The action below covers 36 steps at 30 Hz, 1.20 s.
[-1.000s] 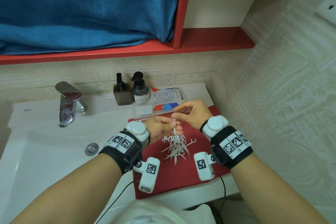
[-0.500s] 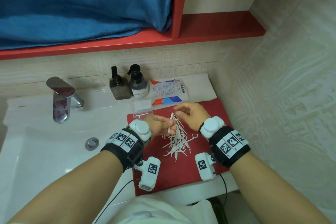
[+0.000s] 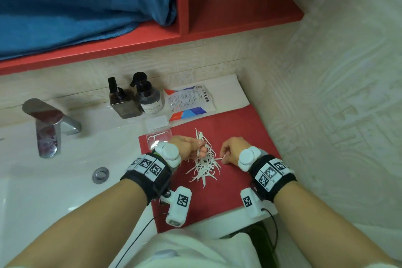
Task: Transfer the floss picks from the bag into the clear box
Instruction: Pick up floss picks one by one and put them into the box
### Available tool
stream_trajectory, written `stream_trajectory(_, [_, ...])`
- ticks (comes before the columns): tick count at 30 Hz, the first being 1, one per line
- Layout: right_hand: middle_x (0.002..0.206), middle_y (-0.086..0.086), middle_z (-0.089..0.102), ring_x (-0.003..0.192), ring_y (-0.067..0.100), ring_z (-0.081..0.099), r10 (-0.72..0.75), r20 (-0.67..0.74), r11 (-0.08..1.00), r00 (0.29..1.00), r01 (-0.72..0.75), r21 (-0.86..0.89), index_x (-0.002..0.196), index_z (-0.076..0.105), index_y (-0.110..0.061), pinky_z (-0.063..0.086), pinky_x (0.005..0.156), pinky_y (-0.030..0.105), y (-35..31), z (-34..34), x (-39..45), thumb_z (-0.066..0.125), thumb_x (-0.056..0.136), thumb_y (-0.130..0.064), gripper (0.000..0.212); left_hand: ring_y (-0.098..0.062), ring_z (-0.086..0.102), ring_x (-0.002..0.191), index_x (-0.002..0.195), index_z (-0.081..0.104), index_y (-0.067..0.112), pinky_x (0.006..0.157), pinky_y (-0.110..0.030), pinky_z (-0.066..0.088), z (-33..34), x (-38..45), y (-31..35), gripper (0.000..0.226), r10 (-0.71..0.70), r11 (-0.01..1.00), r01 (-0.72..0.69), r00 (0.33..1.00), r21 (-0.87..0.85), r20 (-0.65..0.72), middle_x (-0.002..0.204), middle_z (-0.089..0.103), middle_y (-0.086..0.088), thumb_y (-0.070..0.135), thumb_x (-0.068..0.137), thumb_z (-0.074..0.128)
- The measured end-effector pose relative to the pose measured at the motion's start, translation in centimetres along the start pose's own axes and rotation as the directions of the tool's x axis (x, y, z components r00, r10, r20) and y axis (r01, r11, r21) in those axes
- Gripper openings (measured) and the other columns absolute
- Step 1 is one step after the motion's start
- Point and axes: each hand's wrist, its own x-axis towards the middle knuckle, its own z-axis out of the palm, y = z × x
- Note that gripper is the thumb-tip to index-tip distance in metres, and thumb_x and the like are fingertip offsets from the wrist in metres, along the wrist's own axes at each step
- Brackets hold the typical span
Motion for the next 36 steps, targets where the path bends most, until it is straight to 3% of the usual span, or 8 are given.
stream_trajectory(6, [0.094, -0.006, 0.071, 0.087, 0.012, 0.065, -0.015, -0.031, 1.000, 0.999, 0.014, -0.019, 0.090, 0.077, -0.021, 0.049, 0.076, 0.021, 0.9, -0.9, 0.0, 0.074, 0.081, -0.012, 0.013, -0.022, 0.071, 0.070, 0.086, 0.071, 0.002, 0.078, -0.035, 0.059, 0.4, 0.1, -0.2, 0.009, 0.006, 0.999, -0.006, 1.000, 0.033, 0.002, 0.078, 0.074, -0.011, 0.008, 0.088, 0.065])
stream_trajectory(9, [0.102, -0.005, 0.071, 0.093, 0.013, 0.065, -0.054, -0.078, 0.998, 0.996, 0.052, -0.027, 0.093, 0.077, -0.024, 0.047, 0.079, 0.021, 0.9, -1.6, -0.3, 0.067, 0.087, -0.016, 0.014, -0.018, 0.070, 0.063, 0.088, 0.071, 0.000, 0.061, -0.026, 0.059, 0.4, 0.0, -0.4, 0.009, -0.009, 1.000, 0.009, 1.000, 0.029, -0.002, 0.075, 0.073, -0.011, 0.007, 0.088, 0.064])
stream_trajectory(13, [0.089, -0.007, 0.067, 0.083, 0.011, 0.064, -0.092, -0.114, 0.995, 0.989, 0.096, 0.036, 0.100, 0.073, -0.025, 0.044, 0.075, 0.020, -0.1, -2.4, -0.7, 0.066, 0.088, -0.018, 0.016, -0.010, 0.067, 0.053, 0.093, 0.068, -0.005, 0.050, -0.016, 0.051, 0.7, -0.1, -0.8, 0.014, 0.078, 0.996, -0.075, 0.994, 0.049, -0.078, 0.076, 0.070, -0.013, 0.006, 0.089, 0.063])
stream_trajectory(18, [0.074, -0.012, 0.065, 0.066, 0.001, 0.060, -0.113, -0.117, 0.983, 0.987, 0.128, 0.131, 0.090, 0.074, -0.026, 0.043, 0.062, 0.015, -1.5, -2.5, -1.1, 0.069, 0.081, -0.020, 0.012, -0.014, 0.067, 0.061, 0.091, 0.073, 0.002, 0.061, -0.022, 0.054, 0.9, 0.3, -1.5, 0.013, 0.235, 0.963, -0.206, 0.957, 0.175, -0.168, 0.076, 0.072, -0.009, 0.012, 0.088, 0.065])
stream_trajectory(22, [0.072, -0.010, 0.067, 0.062, 0.001, 0.061, -0.135, -0.108, 0.951, 0.985, 0.159, 0.264, 0.086, 0.077, -0.025, 0.047, 0.065, 0.019, -1.7, -1.6, -0.8, 0.074, 0.078, -0.028, 0.009, -0.008, 0.068, 0.070, 0.093, 0.075, 0.009, 0.066, -0.017, 0.054, 0.8, 0.1, -1.8, 0.014, 0.297, 0.915, -0.259, 0.952, 0.311, -0.081, 0.080, 0.075, -0.004, 0.019, 0.088, 0.066])
stream_trajectory(26, [0.063, -0.005, 0.069, 0.053, 0.001, 0.063, -0.124, -0.134, 0.897, 0.983, 0.169, 0.408, 0.081, 0.076, -0.024, 0.052, 0.058, 0.020, -1.4, -0.6, -0.5, 0.080, 0.076, -0.040, 0.018, -0.006, 0.069, 0.064, 0.095, 0.073, 0.005, 0.061, -0.018, 0.053, 0.9, -0.3, -2.1, 0.017, 0.246, 0.927, -0.242, 0.969, 0.287, 0.023, 0.067, 0.073, 0.001, 0.017, 0.090, 0.063])
stream_trajectory(31, [0.062, 0.008, 0.071, 0.049, 0.010, 0.065, -0.006, -0.134, 0.682, 0.991, 0.102, 0.724, 0.093, 0.072, -0.002, 0.052, 0.054, 0.024, -1.2, 1.0, 0.0, 0.081, 0.078, -0.021, 0.026, -0.018, 0.070, 0.072, 0.091, 0.074, 0.008, 0.072, -0.028, 0.056, 0.6, 0.1, -3.0, 0.013, 0.172, 0.947, -0.182, 0.983, 0.265, 0.060, 0.079, 0.074, -0.012, 0.016, 0.090, 0.064])
stream_trajectory(36, [0.060, 0.011, 0.070, 0.048, 0.014, 0.063, 0.067, -0.172, 0.655, 0.983, 0.087, 0.751, 0.083, 0.072, -0.006, 0.052, 0.053, 0.026, -0.8, 2.6, 1.3, 0.082, 0.077, -0.021, 0.019, -0.011, 0.068, 0.060, 0.091, 0.072, 0.003, 0.056, -0.017, 0.050, 1.1, 0.4, -3.8, 0.012, 0.119, 0.977, -0.116, 0.993, 0.176, -0.008, 0.069, 0.072, -0.005, 0.011, 0.089, 0.064])
